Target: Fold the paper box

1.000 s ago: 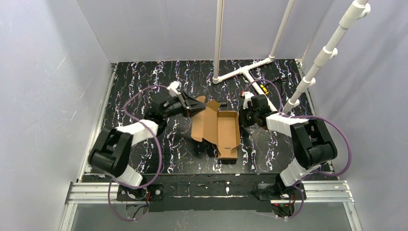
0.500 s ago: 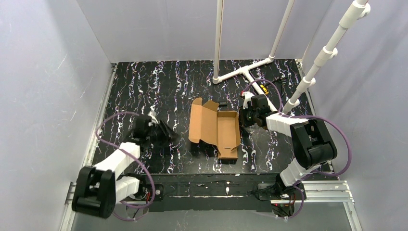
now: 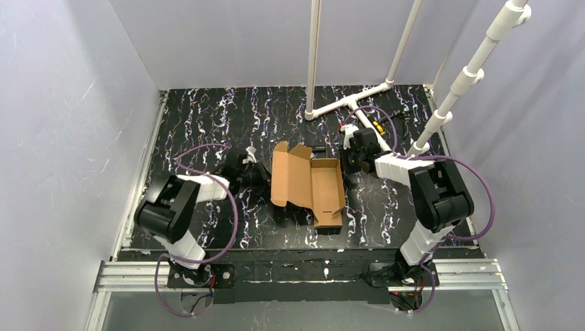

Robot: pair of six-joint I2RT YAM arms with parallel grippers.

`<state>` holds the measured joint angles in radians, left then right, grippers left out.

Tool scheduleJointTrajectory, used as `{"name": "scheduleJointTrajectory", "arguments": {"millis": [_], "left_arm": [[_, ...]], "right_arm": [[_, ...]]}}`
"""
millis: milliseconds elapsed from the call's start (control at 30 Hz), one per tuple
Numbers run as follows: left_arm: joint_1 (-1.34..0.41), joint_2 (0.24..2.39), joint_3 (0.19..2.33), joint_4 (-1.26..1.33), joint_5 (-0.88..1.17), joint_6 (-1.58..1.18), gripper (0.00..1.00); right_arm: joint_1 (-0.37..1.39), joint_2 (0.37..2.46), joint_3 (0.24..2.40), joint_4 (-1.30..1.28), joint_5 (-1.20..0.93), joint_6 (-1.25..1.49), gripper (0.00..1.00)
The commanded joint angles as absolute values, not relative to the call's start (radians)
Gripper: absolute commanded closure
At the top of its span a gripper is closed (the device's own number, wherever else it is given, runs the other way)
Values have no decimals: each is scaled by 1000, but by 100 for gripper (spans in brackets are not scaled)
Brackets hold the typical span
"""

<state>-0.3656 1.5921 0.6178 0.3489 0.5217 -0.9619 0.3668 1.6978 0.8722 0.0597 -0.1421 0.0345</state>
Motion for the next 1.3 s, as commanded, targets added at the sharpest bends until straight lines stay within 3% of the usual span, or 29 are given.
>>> {"name": "scheduleJointTrajectory", "arguments": {"millis": [0,433,967,1167,1267], "left_arm": [[-426,1716,712,413,512,-991,92],[-495,1851,867,433,489,-1033,98],[-466,1674,752,468,447,-1006,90],[-436,1572,672,468,454,-1007,75],[-415,1505,625,468,479,-1018,66]], "right_arm": [[394,1725,931,31,-114,3,89],[500,1715,927,40,-71,-48,89],[433,1678,936,37,-6,-79,85],[423,1646,953,30,67,-160,82],[403,1602,968,10,54,-239,70]]}}
